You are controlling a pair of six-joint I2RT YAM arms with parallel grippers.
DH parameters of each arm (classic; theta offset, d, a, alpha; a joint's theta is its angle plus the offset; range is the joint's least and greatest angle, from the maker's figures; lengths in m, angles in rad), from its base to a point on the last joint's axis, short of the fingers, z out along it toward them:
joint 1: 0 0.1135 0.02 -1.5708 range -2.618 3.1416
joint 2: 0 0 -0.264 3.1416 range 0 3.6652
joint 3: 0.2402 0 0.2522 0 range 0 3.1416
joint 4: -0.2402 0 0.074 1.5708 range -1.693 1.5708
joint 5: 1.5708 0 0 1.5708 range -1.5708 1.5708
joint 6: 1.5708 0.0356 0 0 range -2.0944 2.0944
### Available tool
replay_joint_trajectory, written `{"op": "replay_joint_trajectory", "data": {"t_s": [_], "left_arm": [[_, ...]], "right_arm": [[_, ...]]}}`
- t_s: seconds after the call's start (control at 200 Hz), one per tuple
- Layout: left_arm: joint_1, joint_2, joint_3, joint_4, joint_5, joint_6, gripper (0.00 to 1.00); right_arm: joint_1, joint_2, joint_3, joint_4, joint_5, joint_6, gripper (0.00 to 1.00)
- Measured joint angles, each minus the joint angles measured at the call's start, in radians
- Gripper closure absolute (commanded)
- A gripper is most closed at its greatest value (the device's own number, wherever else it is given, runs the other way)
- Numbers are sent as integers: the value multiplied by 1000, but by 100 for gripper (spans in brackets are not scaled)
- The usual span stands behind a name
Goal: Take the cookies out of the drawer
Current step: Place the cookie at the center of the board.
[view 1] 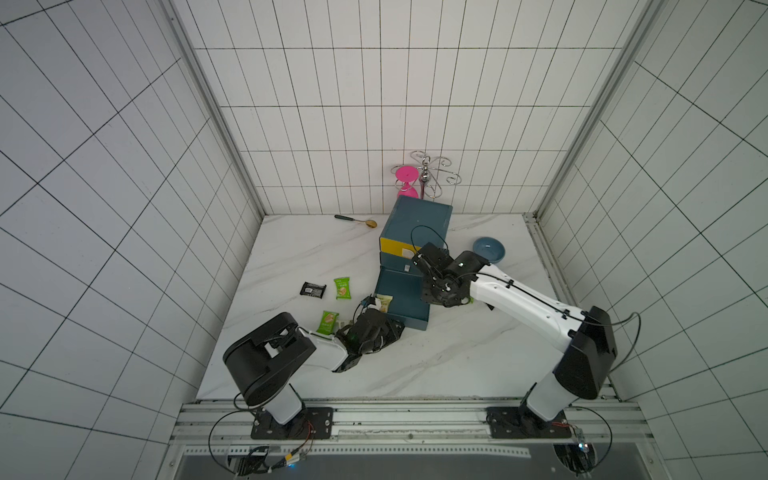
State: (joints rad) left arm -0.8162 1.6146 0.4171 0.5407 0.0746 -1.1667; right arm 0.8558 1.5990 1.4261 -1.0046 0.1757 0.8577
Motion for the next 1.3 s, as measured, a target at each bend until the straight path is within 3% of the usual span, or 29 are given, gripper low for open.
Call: {"op": "replay_joint_trajectory", "data": {"t_s": [0.195, 0.355, 0.645, 0.74, 0.975, 1.155, 1.3], "left_arm": [[0, 0, 1, -2, 0, 0, 74], [0, 0, 2, -4, 0, 0, 74], [0, -5, 5, -19, 0, 4, 71], [-6, -17, 5, -40, 0, 2, 70], [-34, -100, -3, -163, 1, -19, 66], [-59, -250, -7, -308, -6, -29, 64], [-60, -301, -4, -369, -18, -28, 63]], "right_arm": [[-187, -69, -180, 5, -8, -40, 77], [-246, -69, -291, 35, -36, -62, 76], [-285, -72, -370, 82, -84, -85, 48], [-288, -93, -367, 81, -87, -99, 44], [-270, -179, -301, 86, -167, -121, 46], [-166, -199, -300, 177, -286, -96, 48], [-101, -119, -286, 253, -343, -65, 53]]}}
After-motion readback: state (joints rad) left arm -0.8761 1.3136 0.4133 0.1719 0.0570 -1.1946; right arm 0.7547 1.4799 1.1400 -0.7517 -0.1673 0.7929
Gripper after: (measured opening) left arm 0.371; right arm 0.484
